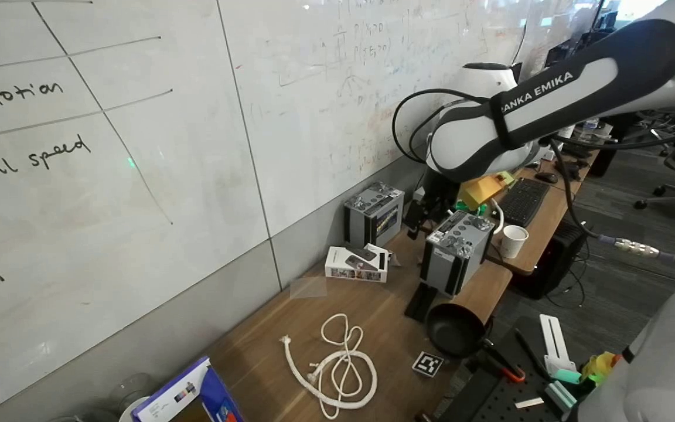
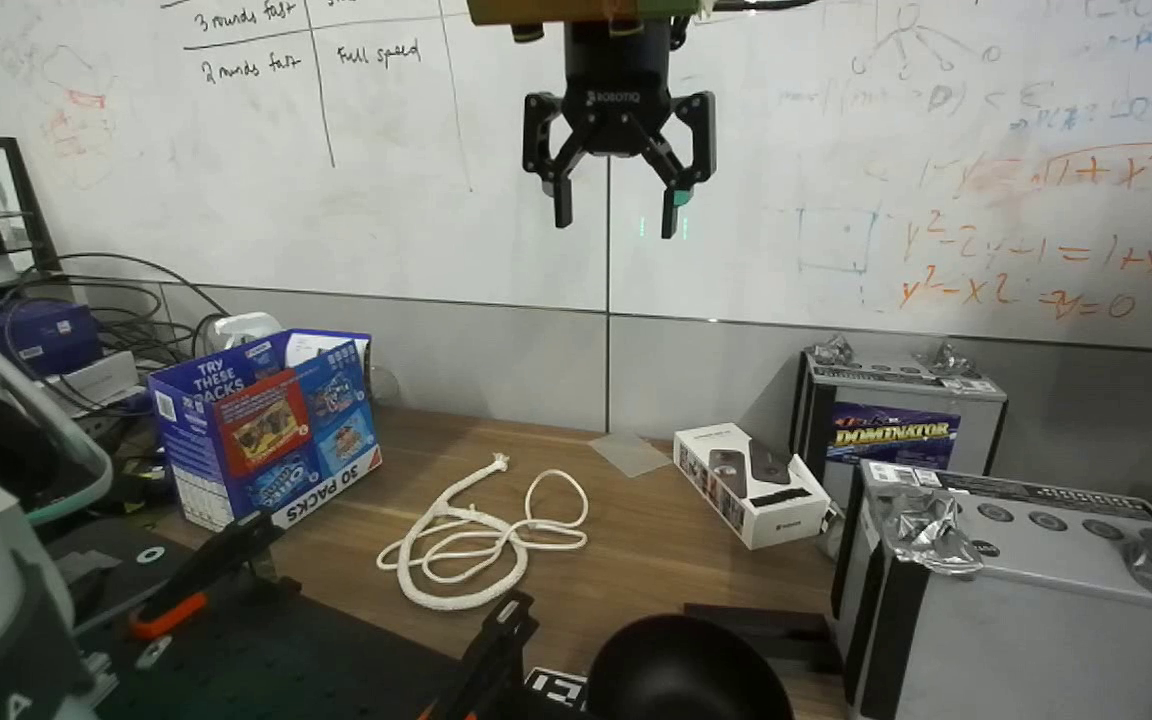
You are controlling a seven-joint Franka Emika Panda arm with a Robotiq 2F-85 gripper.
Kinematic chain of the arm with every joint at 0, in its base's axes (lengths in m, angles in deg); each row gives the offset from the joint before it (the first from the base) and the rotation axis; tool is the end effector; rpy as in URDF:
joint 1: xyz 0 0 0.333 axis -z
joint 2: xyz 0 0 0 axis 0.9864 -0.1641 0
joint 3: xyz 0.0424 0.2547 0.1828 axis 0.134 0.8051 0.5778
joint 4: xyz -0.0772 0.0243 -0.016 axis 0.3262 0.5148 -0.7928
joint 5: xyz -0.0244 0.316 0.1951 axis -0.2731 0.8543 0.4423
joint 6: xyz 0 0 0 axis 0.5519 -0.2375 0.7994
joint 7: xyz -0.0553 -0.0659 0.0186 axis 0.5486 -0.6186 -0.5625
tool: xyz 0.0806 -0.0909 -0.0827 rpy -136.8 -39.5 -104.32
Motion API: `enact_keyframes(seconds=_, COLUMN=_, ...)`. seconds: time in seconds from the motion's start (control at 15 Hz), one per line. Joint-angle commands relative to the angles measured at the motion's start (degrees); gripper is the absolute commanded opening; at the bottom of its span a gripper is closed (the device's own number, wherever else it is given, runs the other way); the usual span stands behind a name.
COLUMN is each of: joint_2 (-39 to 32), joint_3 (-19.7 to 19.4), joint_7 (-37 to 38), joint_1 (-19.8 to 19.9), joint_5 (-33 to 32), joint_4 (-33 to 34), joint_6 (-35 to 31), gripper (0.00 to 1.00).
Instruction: Put the ropes in the box
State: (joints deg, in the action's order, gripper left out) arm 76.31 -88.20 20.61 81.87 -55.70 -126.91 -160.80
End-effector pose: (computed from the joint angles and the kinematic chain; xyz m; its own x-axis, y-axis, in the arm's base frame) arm 0.3897 -0.0879 0.3507 0.9871 0.0457 0.1533 0.0503 -0.9984 -0.0261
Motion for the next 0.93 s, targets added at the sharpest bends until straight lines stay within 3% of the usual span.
enact_keyframes(seconds=0.0, joint_2=-5.9, joint_3=2.3, joint_7=1.67, joint_1=-0.28, joint_5=1.29, joint_4=0.36, joint_6=-3.54, gripper=1.0)
enact_keyframes(seconds=0.53, joint_2=-27.11, joint_3=10.33, joint_7=6.78, joint_1=-4.29, joint_5=8.56, joint_4=4.29, joint_6=-13.49, gripper=1.0)
enact_keyframes(seconds=0.87, joint_2=-41.16, joint_3=15.7, joint_7=16.76, joint_1=-4.95, joint_5=14.11, joint_4=8.41, joint_6=-20.67, gripper=1.0)
